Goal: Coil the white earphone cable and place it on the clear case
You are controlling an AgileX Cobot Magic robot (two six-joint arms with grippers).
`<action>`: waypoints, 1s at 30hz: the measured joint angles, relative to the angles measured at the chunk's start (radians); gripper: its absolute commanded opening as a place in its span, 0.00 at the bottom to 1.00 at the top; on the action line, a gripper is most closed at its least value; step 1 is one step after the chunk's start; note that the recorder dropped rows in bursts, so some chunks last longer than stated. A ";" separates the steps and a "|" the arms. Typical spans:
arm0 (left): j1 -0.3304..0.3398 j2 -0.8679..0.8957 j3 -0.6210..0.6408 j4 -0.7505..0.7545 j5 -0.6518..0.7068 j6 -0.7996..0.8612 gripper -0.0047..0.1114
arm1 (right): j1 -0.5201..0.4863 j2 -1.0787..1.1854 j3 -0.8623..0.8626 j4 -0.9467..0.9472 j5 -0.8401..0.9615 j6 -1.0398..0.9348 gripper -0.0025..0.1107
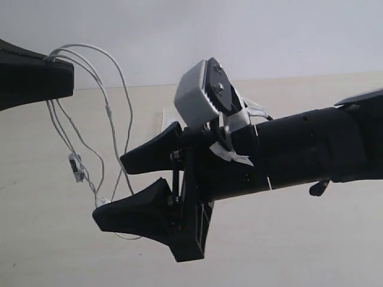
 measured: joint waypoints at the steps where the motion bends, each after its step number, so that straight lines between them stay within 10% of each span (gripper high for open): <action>1: 0.000 0.000 0.000 0.000 0.000 0.000 0.04 | 0.009 0.000 -0.013 0.000 -0.014 0.000 0.66; 30: 0.000 0.000 0.000 0.000 0.000 -0.022 0.04 | 0.032 -0.092 -0.057 -0.239 -0.201 0.401 0.64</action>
